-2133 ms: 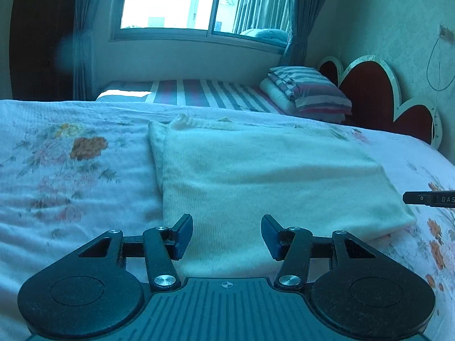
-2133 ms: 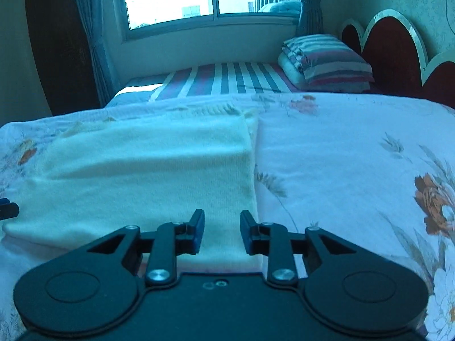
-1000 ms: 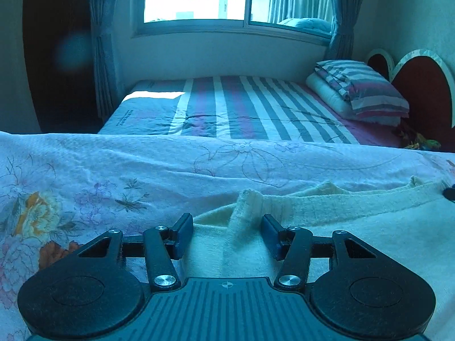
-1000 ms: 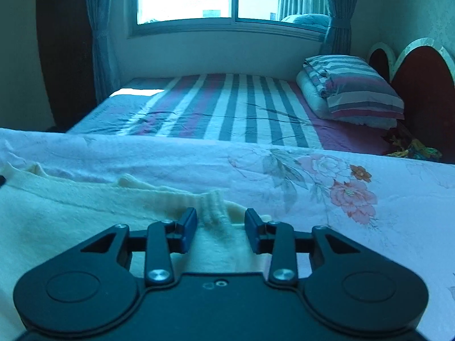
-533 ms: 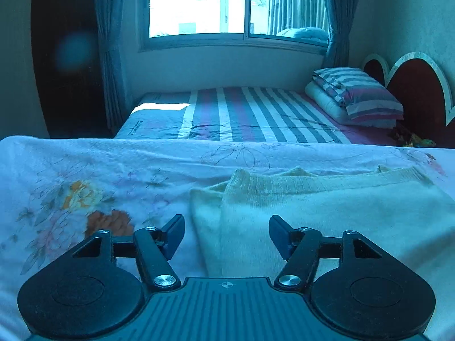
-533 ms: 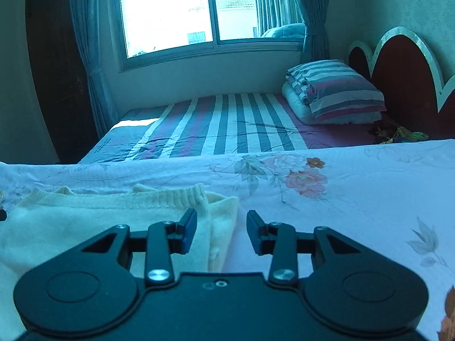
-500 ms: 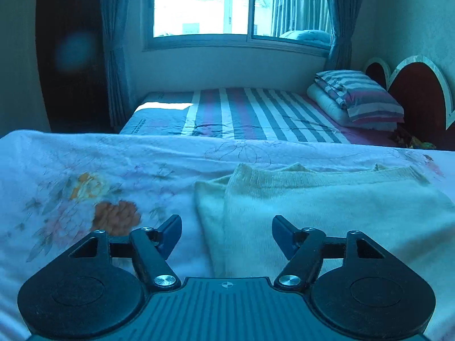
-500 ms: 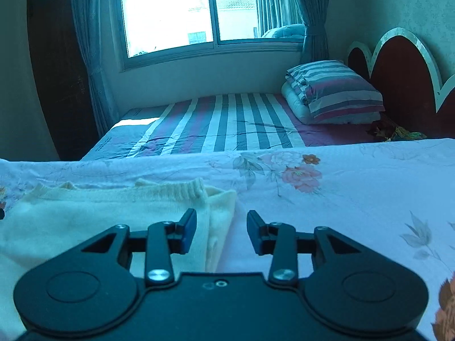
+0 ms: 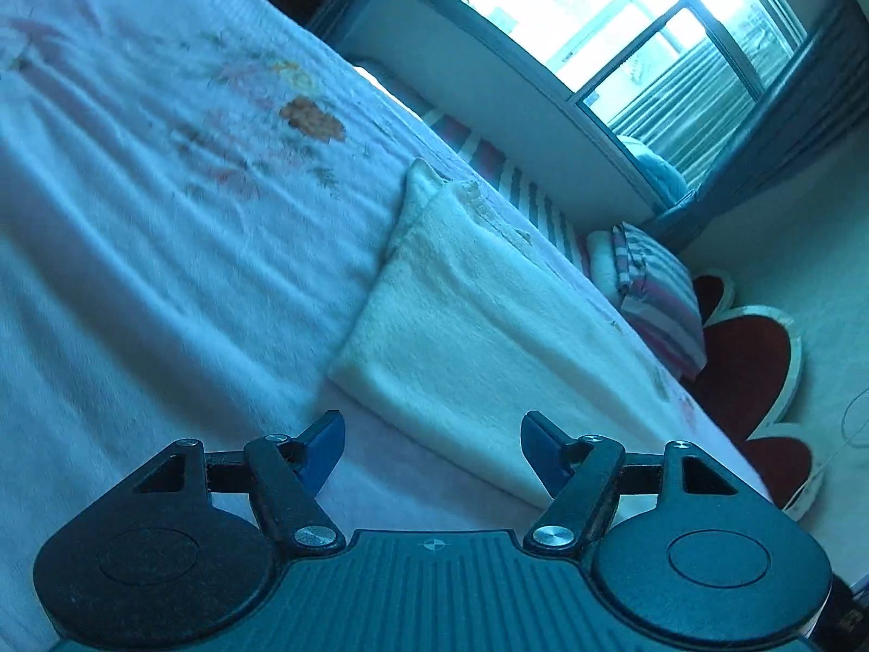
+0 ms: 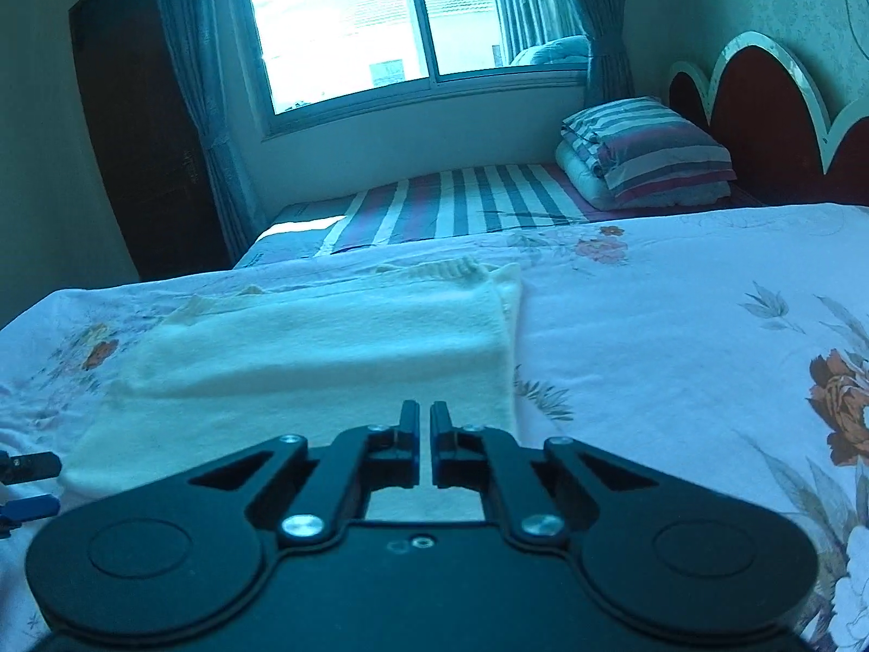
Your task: Fold small clothes
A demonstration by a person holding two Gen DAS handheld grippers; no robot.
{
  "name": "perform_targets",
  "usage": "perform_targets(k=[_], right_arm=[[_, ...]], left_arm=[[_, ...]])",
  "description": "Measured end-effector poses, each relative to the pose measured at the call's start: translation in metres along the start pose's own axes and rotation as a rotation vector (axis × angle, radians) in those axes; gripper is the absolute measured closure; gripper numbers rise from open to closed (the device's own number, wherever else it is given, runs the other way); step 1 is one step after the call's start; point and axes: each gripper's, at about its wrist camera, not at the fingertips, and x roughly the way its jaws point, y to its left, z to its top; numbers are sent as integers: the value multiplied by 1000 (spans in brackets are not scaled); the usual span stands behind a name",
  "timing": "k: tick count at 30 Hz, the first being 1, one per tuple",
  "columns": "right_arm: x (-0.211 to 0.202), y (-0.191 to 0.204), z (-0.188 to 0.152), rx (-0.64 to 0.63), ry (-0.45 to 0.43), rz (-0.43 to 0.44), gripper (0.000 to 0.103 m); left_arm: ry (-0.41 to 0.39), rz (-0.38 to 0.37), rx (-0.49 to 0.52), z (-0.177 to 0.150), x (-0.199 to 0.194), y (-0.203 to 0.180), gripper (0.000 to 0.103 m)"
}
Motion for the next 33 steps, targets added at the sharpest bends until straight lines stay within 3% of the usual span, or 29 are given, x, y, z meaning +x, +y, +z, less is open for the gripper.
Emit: perform_targets(k=[2,6,12,14,16,33], right_arm=[[-3,12,-4,2,4,22,98],[-3,25,-9,32,31,43,97],[6,39,-7,164,61,104,97],[12,42,-5,187,69,118,97],[18,44,-3,187,73,123,97],[76,71,15,94,117,183,98]], left_arm=[[12,-30,-69,-8,2,3,38],[3,-49,-181,-20,11,9,38],[-45,-77,-262,-20,27,17,39],[-47,-75,-273,-18,33,17,49],[-51,-71,-275,-16,38,18,51],[-132,-90,-312,5,69,16,51]])
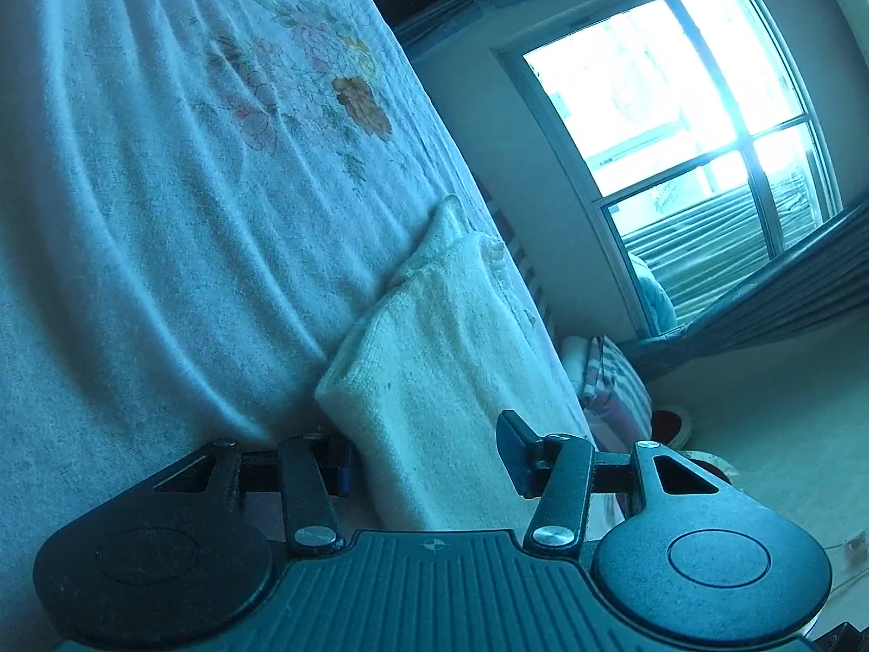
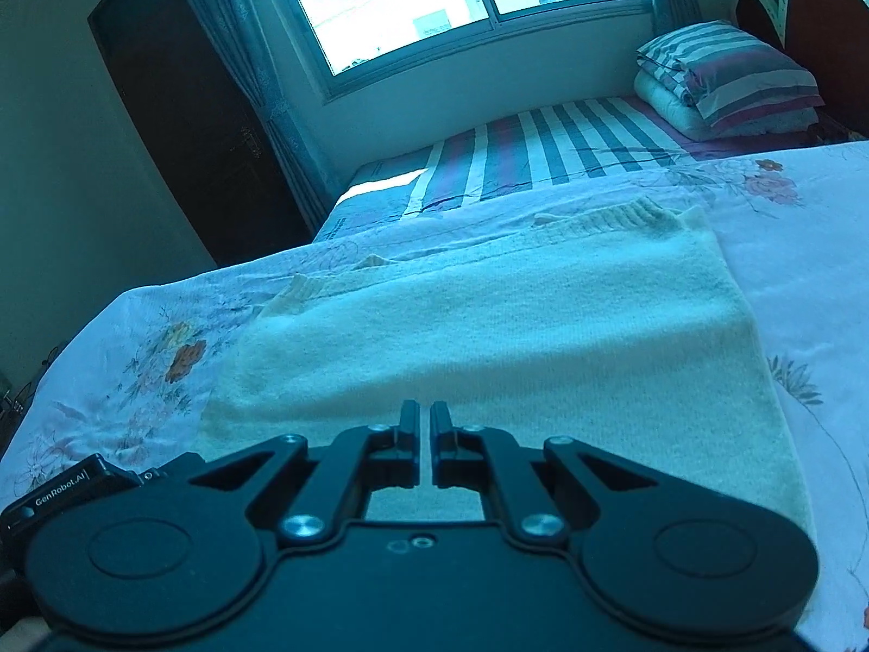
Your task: Fold small clothes
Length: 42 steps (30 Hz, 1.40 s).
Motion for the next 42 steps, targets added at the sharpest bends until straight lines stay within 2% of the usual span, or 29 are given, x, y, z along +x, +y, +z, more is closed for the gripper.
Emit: perform_targets(k=[6,10,12,13,14,15,18,25,28,29,33,36,38,42], right_arm=[[26,-2,13,-23,18,4,99],[34,-4,16,-28,19,15,99],[38,-6,15,-27,27,18,99],[41,-6,15,-27,29,19,99],[42,-6,14,-28,31,21,99],[44,-6,14,-28,32,23,99],[48,-6,13,-29,34,30,99],[51,-7,13,-40,34,76,99],[65,-7,10,-44,82,78,100],[69,-8,7,-52,91,70,103],[53,-8,7,-35,48,100,99],[53,-9,4,-26,73,82,99],[60,-11,3,-28,91,57,103],[56,-12,10,-15,60,76,100]], left_arm=[[-5,8,-21,1,12,-8,51],[-15,10,22,-13,10,-12,53],[-24,33,6,-12,13,-11,60],[-27,49,-15,-10,15,-10,70],[-28,70,-30,-9,18,-7,87],[-26,79,-47,-9,19,-2,93],[-33,38,-29,-11,21,3,96],[-60,25,0,-15,16,4,97],[-54,7,-9,-11,18,9,96],[-55,5,-10,-10,19,9,95],[-56,10,2,-11,17,10,95],[-58,16,4,-13,15,9,96],[-62,25,23,-14,14,6,96],[-62,35,54,-13,13,1,96]])
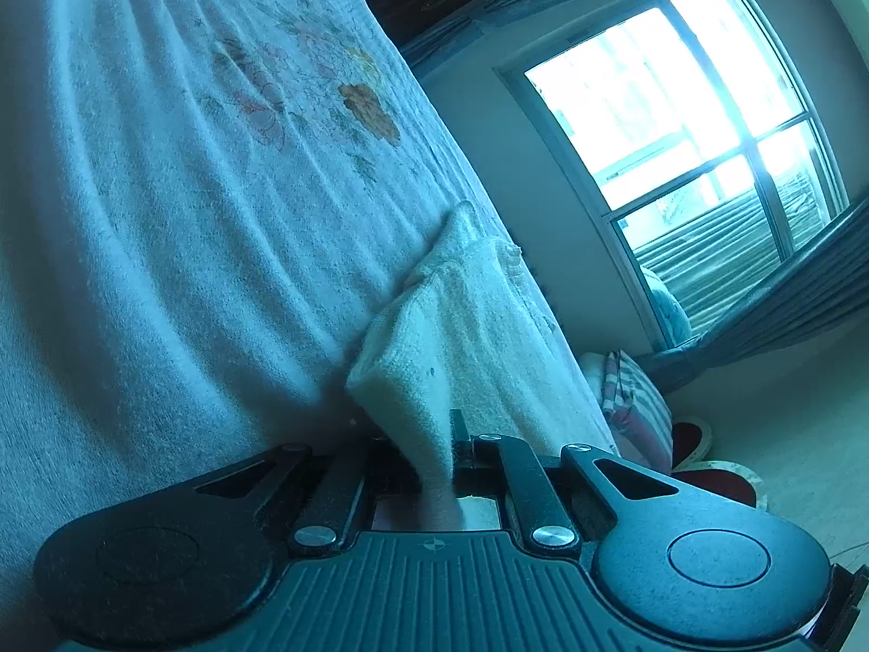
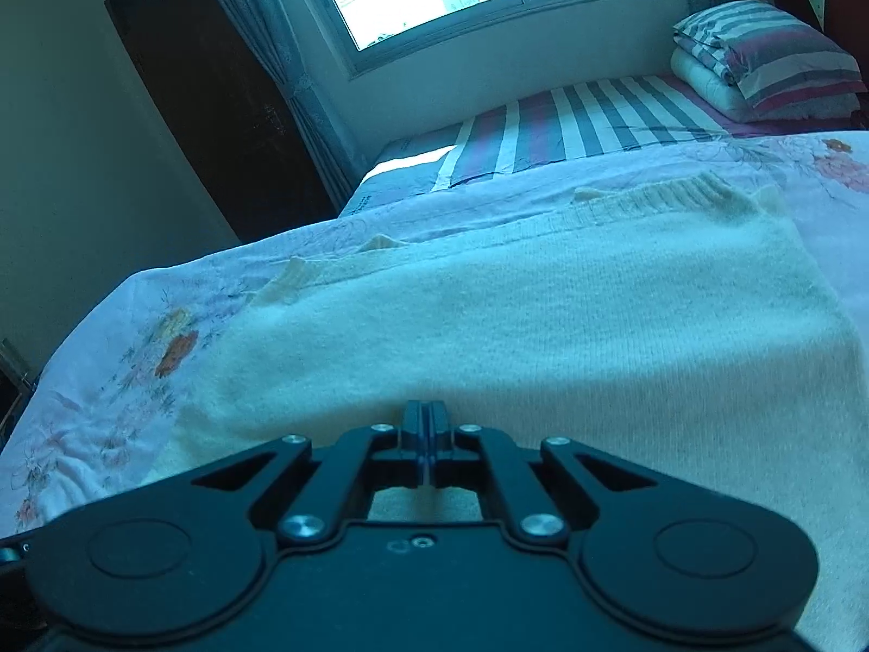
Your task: Fold small clothes
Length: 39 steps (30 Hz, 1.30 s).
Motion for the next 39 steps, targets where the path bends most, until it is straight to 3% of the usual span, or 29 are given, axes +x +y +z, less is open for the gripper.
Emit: perform_targets(k=[2,5,8,13,15,17,22,25,30,34,37,39], right_arm=[[12,-8,-7,29,43,7,103],[12,-20,-7,103,39,44,103],[13,-15,-7,73,36,28,103],[12,-20,-9,92,29,48,103],[12,-20,-10,99,25,54,103],[12,-20,-9,99,24,55,103],[-2,-30,-3,151,-2,60,103],[-47,-65,2,256,-111,11,99],[-121,-125,-2,330,-221,-106,97],[-167,-165,-19,413,-264,-194,95],[-183,-183,-35,463,-249,-225,92],[-188,-188,-42,479,-244,-226,86]], left_arm=[[1,11,36,1,0,-3,97],[-4,12,88,5,-3,-13,97],[-14,3,150,10,-7,-29,97],[2,-21,66,22,-8,-33,97],[1,-17,78,21,-8,-34,97],[-8,-7,161,18,-11,-45,97],[2,-52,560,6,-14,-127,97],[48,-103,750,-14,-8,-174,97],[183,-188,938,-68,13,-223,97],[323,-244,977,-117,32,-236,97],[486,-218,1012,-155,48,-236,96],[487,-217,1047,-165,35,-239,85]])
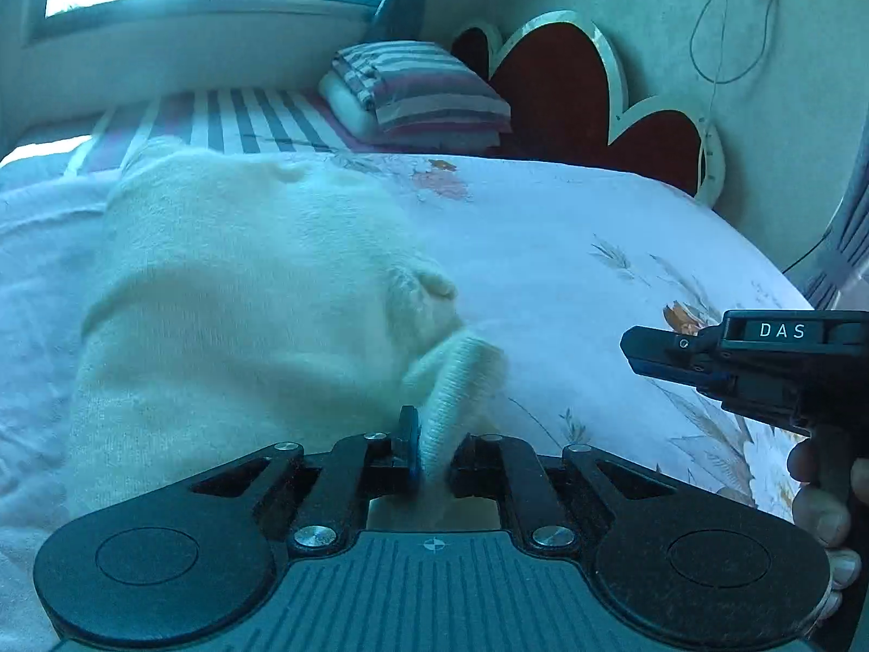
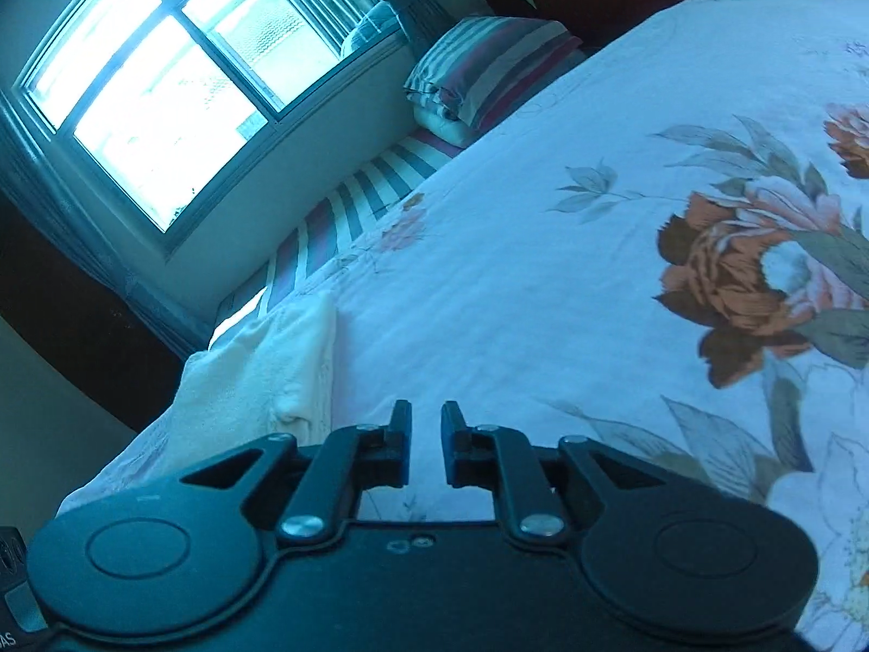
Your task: Fold small clothes
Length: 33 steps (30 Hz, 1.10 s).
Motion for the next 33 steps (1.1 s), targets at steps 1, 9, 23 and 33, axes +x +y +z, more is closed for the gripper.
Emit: perform_targets(k=[1,9,23,33], right_arm=[[-2,-1,-2,-2,-1,9,85],[8,31,-10,-78,48,124,73],[97,100,-13,-338,163,56,86],[101,96,-2,-365,150,55,77]], left_arm=[[-9,-34,5,-1,-11,-4,59],[-206,96,-175,8,-86,82,33],[-124,181,-339,-20,-33,159,33],[-111,190,-377,8,-12,175,33]])
